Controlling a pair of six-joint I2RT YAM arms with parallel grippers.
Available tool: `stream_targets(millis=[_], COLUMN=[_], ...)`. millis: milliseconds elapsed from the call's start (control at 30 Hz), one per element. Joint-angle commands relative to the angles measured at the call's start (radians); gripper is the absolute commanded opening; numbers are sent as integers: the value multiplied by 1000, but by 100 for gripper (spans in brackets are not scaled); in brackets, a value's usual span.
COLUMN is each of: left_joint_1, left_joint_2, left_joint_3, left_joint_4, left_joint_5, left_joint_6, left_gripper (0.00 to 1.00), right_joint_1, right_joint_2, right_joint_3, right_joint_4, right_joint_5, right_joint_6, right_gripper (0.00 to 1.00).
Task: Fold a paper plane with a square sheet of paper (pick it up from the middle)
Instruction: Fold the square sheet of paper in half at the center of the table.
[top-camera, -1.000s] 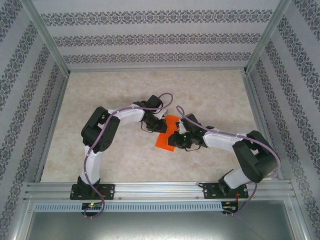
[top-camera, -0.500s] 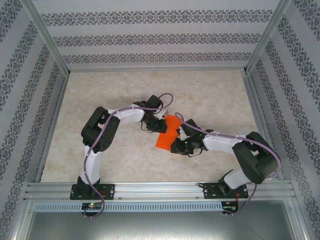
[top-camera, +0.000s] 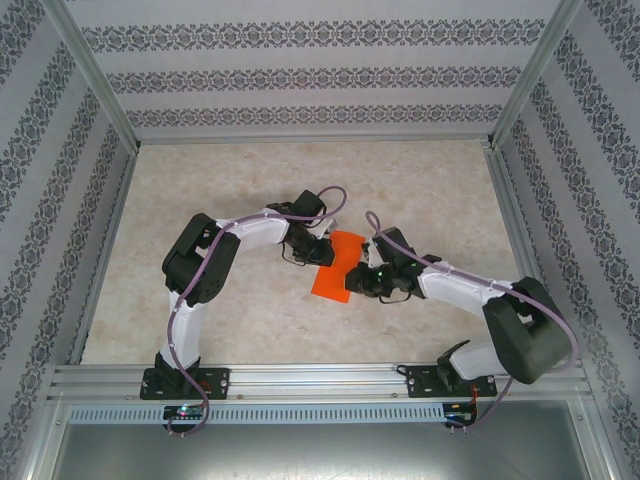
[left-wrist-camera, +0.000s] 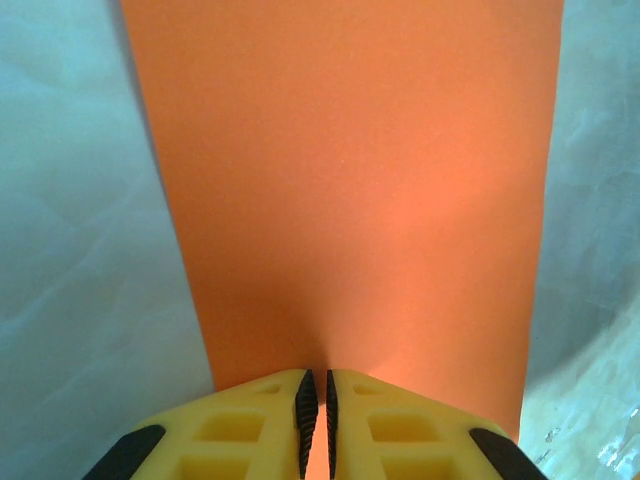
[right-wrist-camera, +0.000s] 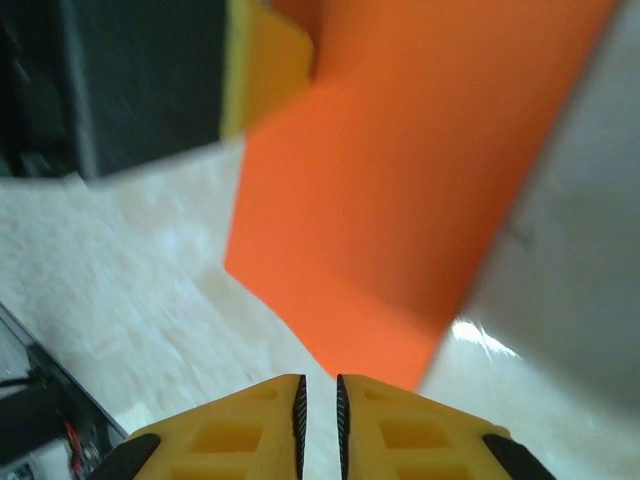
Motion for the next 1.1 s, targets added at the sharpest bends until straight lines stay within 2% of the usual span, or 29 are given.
stream_targets(millis=[0, 133, 300, 500, 700, 1067], left_joint_1=[-4, -4, -4, -4, -4, -4], left_joint_2=[47, 36, 37, 48, 54, 52], left_joint_3=[-58, -65, -68, -62, -63, -63], left_joint_4=[-106, -106, -104, -113, -108, -105], left_joint_5=[-76, -81, -80, -74, -58, -64], left_joint_6=[20, 20, 20, 31, 30, 25], left_gripper=[18, 18, 18, 18, 18, 18], right_joint_1=[-8, -27, -68, -143, -153, -159], right_joint_2=[91, 182, 195, 129, 46, 322], right_joint_3=[77, 116, 89, 24, 100, 300], right_joint_4=[53, 3, -63, -93, -111, -49], right_joint_5=[-26, -4, 58, 96, 82, 31], right_joint_6=[-10, -65, -120, -163, -162, -180], right_gripper=[18, 18, 17, 17, 17, 17])
